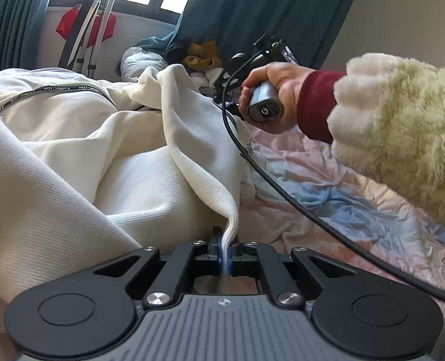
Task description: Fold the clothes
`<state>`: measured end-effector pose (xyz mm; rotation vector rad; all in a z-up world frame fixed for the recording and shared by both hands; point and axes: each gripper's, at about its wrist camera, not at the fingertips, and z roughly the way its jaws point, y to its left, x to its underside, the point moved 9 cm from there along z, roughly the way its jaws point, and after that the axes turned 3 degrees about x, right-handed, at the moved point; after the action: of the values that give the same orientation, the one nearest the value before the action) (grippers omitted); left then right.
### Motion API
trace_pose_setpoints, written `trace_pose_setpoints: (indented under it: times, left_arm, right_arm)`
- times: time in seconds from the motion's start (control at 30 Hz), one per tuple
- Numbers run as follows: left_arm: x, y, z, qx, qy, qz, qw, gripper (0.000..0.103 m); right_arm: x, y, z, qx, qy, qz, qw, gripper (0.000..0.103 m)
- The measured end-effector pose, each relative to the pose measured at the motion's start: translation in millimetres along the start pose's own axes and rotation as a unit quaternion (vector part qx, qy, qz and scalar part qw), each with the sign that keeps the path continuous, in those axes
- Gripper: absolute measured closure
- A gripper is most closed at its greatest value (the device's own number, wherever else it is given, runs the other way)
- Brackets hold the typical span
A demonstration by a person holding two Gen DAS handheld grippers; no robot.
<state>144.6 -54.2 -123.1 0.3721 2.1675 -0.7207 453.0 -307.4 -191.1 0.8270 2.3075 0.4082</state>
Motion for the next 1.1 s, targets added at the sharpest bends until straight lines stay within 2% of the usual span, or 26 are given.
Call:
trace_pose_setpoints:
  times: [0.13, 0.33, 0.4, 0.47, 0.53, 0.6, 0.73, 0.83, 0.93, 1.03, 1.1]
  left_arm:
    - [0, -1, -1, 0.0, -0.002, 0.003, 1.0, 0.099]
    - [-1, -8, -8, 0.01, -0.017, 0.003, 0.9998, 0.099]
    - [-2, -12, -11, 0.007, -0.024, 0.015, 0.9996, 0.099]
    - [-3, -14, -15, 0.005, -0.033, 0.022, 0.9992, 0.099]
    - [-5, -13, -17, 0.006, -0.038, 0.018, 0.9991, 0.099]
    - [-5, -16, -21, 0.004, -0.041, 0.013, 0.9991, 0.099]
    - [-1, -14, -21, 0.002, -0.034, 0.004, 0.9994, 0.099]
    - [3, -13, -19, -0.003, -0.022, 0.007, 0.9997, 0.099]
    - [10, -16, -17, -0.006, -0.012, 0.012, 0.9998, 0.099]
    - [14, -18, -17, -0.011, -0.01, 0.022, 0.9996, 0.098]
    - [19, -21, -16, -0.019, -0.007, 0.034, 0.9992, 0.097]
  right_arm:
    - [-6, 1, -38, -0.006, -0.041, -0.001, 0.999, 0.094]
    - [-22, 3, -133, -0.045, -0.13, -0.027, 0.99, 0.095]
    - [-26, -6, -172, -0.058, -0.172, -0.034, 0.983, 0.095]
    - [-31, -19, -213, -0.073, -0.237, -0.045, 0.968, 0.095]
    - [-37, -47, -255, -0.079, -0.306, -0.042, 0.948, 0.095]
    - [-36, -94, -279, -0.057, -0.331, -0.002, 0.942, 0.095]
    - [-7, -193, -287, -0.021, -0.321, 0.101, 0.942, 0.095]
    - [32, -257, -271, -0.011, -0.288, 0.197, 0.937, 0.096]
    - [67, -290, -243, 0.01, -0.239, 0.245, 0.94, 0.095]
    - [88, -304, -218, 0.023, -0.185, 0.278, 0.942, 0.095]
    - [96, -309, -209, 0.021, -0.169, 0.298, 0.939, 0.095]
